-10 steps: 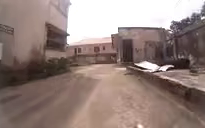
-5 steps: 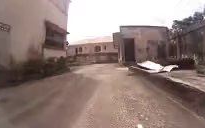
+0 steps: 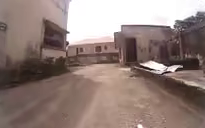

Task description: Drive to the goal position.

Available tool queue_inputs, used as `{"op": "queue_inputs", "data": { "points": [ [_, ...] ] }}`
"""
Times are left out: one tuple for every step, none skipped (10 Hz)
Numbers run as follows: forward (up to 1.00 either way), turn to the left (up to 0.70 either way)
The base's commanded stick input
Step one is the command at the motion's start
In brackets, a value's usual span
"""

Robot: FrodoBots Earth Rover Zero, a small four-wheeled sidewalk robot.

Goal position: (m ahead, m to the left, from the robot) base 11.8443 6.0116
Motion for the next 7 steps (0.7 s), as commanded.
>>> {"op": "queue_inputs", "data": {
  "points": [
    [0.5,0.06],
    [0.5,0.06],
    [0.5,0.06],
    [0.5,0.06],
    [0.5,0.06],
    [0.5,0.06],
    [0.5,0.06]
  ]
}}
